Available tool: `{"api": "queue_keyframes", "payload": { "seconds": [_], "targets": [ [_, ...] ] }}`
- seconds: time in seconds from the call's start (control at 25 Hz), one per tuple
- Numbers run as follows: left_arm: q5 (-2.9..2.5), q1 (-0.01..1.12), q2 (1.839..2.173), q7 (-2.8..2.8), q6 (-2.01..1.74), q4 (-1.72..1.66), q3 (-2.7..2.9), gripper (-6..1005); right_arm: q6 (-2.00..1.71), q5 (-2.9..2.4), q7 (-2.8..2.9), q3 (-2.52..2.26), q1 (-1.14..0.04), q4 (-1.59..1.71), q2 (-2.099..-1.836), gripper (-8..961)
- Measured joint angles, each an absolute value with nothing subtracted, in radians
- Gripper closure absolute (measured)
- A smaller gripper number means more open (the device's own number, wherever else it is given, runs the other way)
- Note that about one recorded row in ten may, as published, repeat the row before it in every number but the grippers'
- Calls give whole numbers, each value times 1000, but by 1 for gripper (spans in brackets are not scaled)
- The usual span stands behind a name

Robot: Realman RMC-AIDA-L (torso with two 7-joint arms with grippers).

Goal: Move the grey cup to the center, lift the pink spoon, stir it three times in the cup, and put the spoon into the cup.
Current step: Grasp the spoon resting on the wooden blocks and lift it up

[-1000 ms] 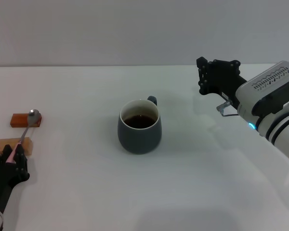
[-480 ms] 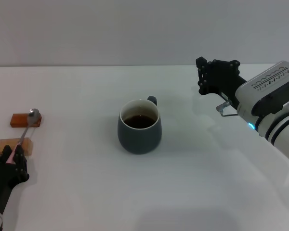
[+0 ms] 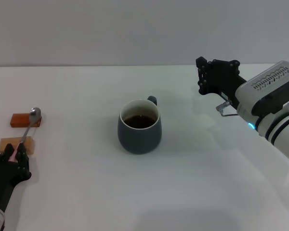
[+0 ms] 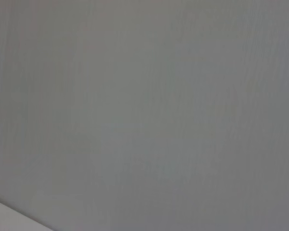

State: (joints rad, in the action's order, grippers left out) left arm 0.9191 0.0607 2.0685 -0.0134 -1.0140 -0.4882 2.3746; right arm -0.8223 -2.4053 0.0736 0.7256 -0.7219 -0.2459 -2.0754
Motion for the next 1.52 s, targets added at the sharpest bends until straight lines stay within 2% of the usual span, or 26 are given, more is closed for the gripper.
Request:
{"api": "queue_keyframes", "payload": {
  "seconds": [1.52],
  "targets": [
    [919,49,2068,-1,-1024,-492,2388,755,-822,-2405,74,722,-720,-249,-2075,954]
  ]
}}
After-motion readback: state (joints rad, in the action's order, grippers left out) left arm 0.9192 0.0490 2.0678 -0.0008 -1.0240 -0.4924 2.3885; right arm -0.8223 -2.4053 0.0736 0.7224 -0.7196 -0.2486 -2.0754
